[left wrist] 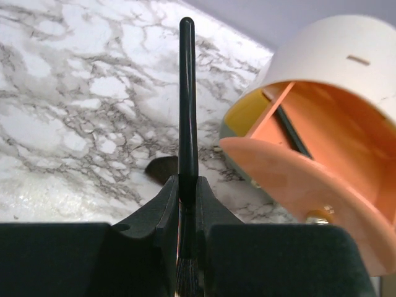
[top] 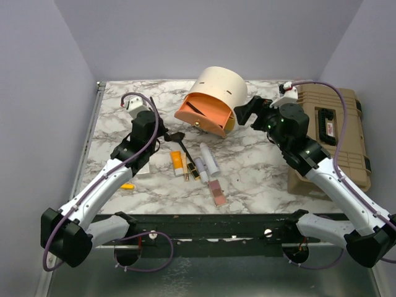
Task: Organize the makeup
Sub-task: Pick up the makeup brush from the center of the board, then place the makeup brush in the drawer.
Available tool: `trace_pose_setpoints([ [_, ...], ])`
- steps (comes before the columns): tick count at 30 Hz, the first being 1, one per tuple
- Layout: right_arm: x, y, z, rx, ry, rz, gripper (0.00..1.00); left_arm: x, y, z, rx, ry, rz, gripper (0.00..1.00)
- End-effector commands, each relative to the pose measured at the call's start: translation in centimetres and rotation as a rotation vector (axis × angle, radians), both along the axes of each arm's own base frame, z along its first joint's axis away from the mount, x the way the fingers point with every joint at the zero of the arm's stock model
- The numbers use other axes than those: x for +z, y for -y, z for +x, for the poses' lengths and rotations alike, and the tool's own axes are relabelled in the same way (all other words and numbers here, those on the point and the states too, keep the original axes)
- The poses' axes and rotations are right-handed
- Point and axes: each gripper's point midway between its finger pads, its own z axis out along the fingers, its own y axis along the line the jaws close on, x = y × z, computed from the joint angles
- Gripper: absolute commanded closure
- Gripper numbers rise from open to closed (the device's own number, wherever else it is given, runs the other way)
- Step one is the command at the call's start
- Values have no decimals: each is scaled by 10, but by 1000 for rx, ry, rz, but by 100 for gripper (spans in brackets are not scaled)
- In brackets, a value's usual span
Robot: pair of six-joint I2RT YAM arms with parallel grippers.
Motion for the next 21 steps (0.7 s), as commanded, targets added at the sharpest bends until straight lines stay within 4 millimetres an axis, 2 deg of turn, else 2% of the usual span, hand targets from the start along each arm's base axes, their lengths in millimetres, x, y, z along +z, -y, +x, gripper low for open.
trace_pose_setpoints([
  [1, 20, -22, -2, 123, 52, -2, 1, 55, 8, 2, -39, 106, -60, 100],
  [4, 28, -33, -9, 204, 78, 6, 5, 79, 23, 0, -123, 155, -93, 100],
  [11, 36, -46, -22, 298, 104, 53, 16, 122, 54, -11, -294, 265, -216, 100],
  [16, 35, -54, -28, 346, 84, 80, 20, 117, 68, -13, -365, 273, -238, 100],
  [21, 35, -61, -35, 393, 63, 109, 20, 132, 83, -23, -454, 323, -327, 100],
])
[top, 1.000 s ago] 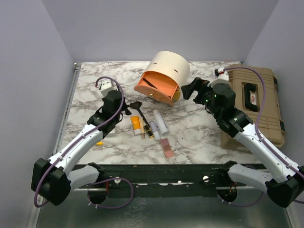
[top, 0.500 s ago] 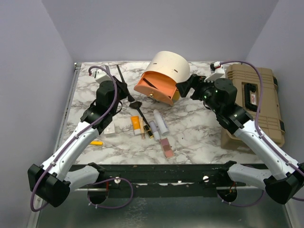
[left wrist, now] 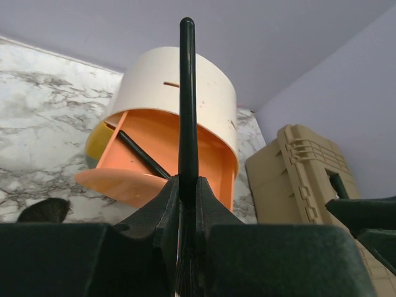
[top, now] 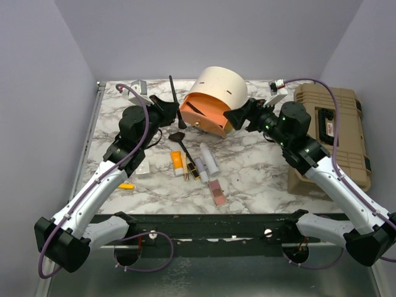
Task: Organize the makeup
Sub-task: Place the makeup brush in the drawer.
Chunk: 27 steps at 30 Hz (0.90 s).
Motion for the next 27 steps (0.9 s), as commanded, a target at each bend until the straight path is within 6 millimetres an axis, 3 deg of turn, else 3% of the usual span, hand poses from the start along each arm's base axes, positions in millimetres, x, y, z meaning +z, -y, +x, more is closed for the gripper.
trace_pose_setpoints([
  [1, 12, -13, -14, 95, 5, 54, 20, 22, 23, -17, -141, 70, -101, 100],
  [9, 26, -37, -34, 264, 12, 169, 20, 35, 37, -31, -250, 96, -165, 100],
  [16, 28, -55, -36, 358, -12, 176, 20, 46, 51, -38, -336, 115, -256, 100],
  [23, 38, -53, -34, 344, 12, 206, 20, 42, 55, -44, -377, 123, -251, 100],
  [27, 46, -58, -34, 366, 14, 251, 21, 29, 63, -49, -427, 91, -242, 100],
])
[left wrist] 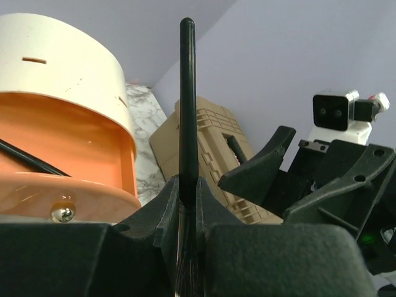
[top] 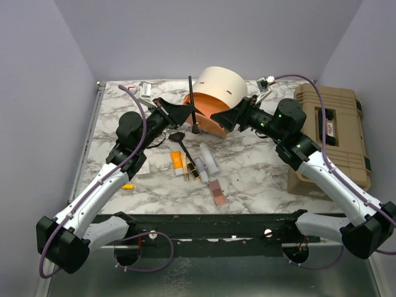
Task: Organize the makeup
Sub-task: Place the makeup brush in the drawer.
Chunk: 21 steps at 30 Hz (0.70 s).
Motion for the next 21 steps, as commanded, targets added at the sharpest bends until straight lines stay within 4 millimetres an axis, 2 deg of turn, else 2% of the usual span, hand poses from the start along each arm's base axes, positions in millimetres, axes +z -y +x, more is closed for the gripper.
trace_pose_setpoints([
  [1, 28, -9, -7, 61, 35, 86, 22, -7, 10, -13, -85, 8, -7, 100],
  [5, 20, -21, -4, 116, 4, 78, 28, -8, 5, -13, -61, 5, -39, 100],
  [11, -6, -37, 0, 200, -58, 19, 26, 2, 2, -11, -33, 26, -82, 100],
  [15, -18, -49, 1, 267, -99, 14, 33, -1, 0, -7, -14, 2, -104, 100],
  [17, -19, -53, 2, 284, -101, 32, 43, -5, 2, -6, -22, -13, -110, 100],
  [21, -22, -57, 5, 297, -97, 28, 44, -8, 2, -6, -20, -28, -127, 100],
])
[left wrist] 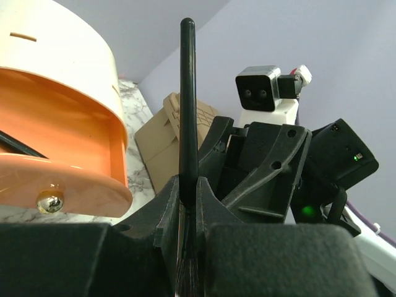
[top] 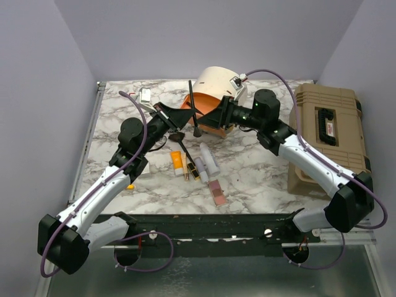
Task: Organize the makeup
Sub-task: Place the makeup brush in the drawer.
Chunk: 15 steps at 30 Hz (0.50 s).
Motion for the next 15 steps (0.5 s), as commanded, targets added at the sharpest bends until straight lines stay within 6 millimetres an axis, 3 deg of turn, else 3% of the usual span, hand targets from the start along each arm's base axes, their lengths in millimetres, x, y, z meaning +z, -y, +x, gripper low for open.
trace_pose_setpoints([
  [1, 16, -9, -7, 78, 45, 31, 44, 5, -2, -1, 11, 1, -46, 100],
  [6, 21, -13, -8, 103, 64, 53, 49, 2, -2, 2, 19, -14, -62, 100],
  [11, 13, -17, -6, 120, 51, 41, 52, 4, -1, 6, 26, -11, -67, 100],
  [15, 17, -21, -11, 169, 58, 50, 60, -5, -3, 9, 41, -40, -79, 100],
])
